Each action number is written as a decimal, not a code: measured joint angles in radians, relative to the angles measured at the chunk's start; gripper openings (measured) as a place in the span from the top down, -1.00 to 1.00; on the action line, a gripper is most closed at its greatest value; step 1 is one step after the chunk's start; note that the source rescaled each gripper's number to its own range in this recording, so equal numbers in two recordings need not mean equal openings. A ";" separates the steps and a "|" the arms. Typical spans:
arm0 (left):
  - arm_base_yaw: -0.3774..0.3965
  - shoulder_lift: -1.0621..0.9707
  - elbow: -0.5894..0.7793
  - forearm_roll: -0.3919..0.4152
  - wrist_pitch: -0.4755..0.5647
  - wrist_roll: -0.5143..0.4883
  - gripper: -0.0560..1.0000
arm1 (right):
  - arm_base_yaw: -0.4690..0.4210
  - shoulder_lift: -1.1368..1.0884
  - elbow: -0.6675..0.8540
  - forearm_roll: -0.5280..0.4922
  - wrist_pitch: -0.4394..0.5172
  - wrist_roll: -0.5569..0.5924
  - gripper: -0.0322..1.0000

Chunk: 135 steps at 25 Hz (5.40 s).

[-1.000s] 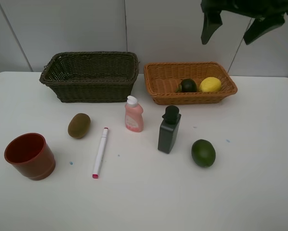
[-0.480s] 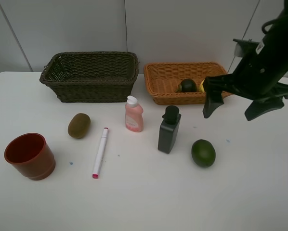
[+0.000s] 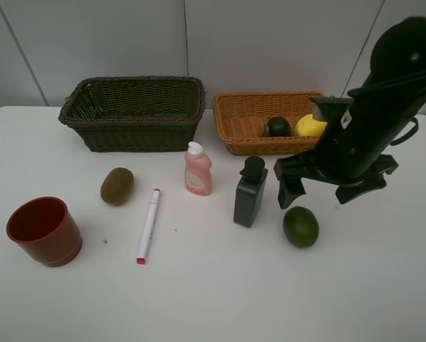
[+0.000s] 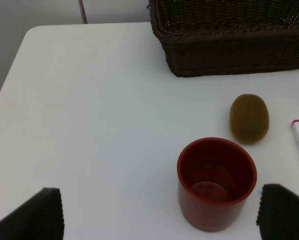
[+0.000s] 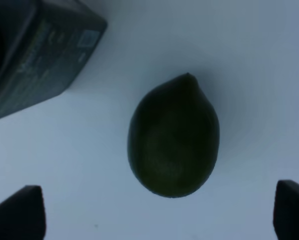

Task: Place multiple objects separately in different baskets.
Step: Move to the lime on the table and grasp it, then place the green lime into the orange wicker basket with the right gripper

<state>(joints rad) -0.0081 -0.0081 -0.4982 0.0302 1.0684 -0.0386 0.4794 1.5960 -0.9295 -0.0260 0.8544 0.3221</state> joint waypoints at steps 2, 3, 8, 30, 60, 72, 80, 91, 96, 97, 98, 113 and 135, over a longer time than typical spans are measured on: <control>0.000 0.000 0.000 0.000 0.000 0.000 -1.00 | 0.000 0.038 0.002 -0.002 -0.004 0.000 -0.97; 0.000 0.000 0.000 0.000 0.000 0.000 -1.00 | 0.000 0.056 0.002 -0.003 -0.008 0.000 -0.95; 0.000 0.000 0.000 0.000 0.000 0.000 -1.00 | 0.021 0.108 0.002 -0.006 -0.042 0.000 -0.95; 0.000 0.000 0.000 0.000 0.000 0.000 -1.00 | 0.023 0.234 0.002 -0.002 -0.105 0.000 -0.94; 0.000 0.000 0.000 0.000 0.000 0.000 -1.00 | 0.023 0.066 -0.087 -0.011 0.096 0.000 0.19; 0.000 0.000 0.000 0.000 0.000 0.000 -1.00 | 0.016 -0.069 -0.435 -0.172 0.352 0.000 0.19; 0.000 0.000 0.000 0.000 0.000 0.000 -1.00 | -0.053 0.057 -0.657 -0.188 0.352 -0.016 0.19; 0.000 0.000 0.000 0.000 0.000 0.000 -1.00 | -0.105 0.364 -0.955 -0.187 0.255 -0.086 0.19; 0.000 0.000 0.000 0.000 0.000 0.000 -1.00 | -0.105 0.515 -1.075 -0.156 0.214 -0.108 0.19; 0.000 0.000 0.000 0.000 0.000 0.000 -1.00 | -0.105 0.544 -1.095 -0.144 0.209 -0.109 0.19; 0.000 0.000 0.000 0.000 0.000 0.000 -1.00 | -0.105 0.567 -1.112 -0.128 0.202 -0.110 0.19; 0.000 0.000 0.000 0.000 0.000 0.000 -1.00 | -0.105 0.772 -1.134 -0.022 0.185 -0.135 0.19; 0.000 0.000 0.000 0.000 0.000 0.000 -1.00 | -0.105 0.772 -1.138 -0.024 0.175 -0.158 -0.95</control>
<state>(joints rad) -0.0081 -0.0081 -0.4982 0.0302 1.0684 -0.0386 0.3745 2.3681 -2.0671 -0.0500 1.0294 0.1637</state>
